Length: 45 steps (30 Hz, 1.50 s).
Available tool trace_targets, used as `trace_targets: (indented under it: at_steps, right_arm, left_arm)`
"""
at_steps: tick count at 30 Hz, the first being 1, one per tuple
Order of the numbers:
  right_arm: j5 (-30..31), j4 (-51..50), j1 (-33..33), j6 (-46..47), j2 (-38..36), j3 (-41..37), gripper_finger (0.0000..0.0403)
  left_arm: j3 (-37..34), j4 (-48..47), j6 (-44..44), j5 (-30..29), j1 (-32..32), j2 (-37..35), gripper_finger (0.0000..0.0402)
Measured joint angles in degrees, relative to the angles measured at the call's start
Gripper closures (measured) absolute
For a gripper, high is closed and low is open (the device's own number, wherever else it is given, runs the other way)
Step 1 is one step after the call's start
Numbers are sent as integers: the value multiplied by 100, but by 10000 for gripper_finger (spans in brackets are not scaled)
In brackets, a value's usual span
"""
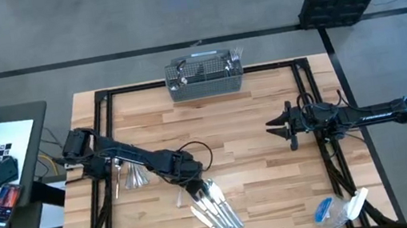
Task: Sort silverware
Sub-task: Put the silver spoon into the gray organizer
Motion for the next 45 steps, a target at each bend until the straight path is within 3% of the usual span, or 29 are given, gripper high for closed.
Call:
trace_targets:
  at_steps: [6, 12, 15, 23, 29, 34, 40, 45]
  right_arm:
    - [1, 1, -1, -1, 1, 0, 290]
    - [2, 0, -2, 0, 0, 0, 290]
    - [2, 19, -1, -1, 1, 0, 290]
    - [2, 7, 0, -2, 0, 0, 290]
    - [0, 5, 0, -2, 2, 0, 290]
    - [1, 5, 0, -1, 0, 0, 290]
    - [2, 5, -2, 0, 0, 0, 290]
    - [0, 5, -1, -1, 0, 0, 290]
  left_arm:
    - [434, 131, 1067, -1095, 524, -993, 397]
    - [447, 1218, 3014, -1765, 1950, -2122, 400]
    - [458, 2170, 4103, -1637, 2891, -2419, 400]
    - [462, 4725, 6323, -125, 4710, -2291, 401]
    - [458, 4830, 6847, 465, 5364, -1730, 401]
    - [451, 4824, 7072, 585, 5585, -1173, 390]
    - [451, 4381, 6852, 603, 5727, -1156, 312]
    - [457, 3361, 6534, 577, 5629, -1817, 244]
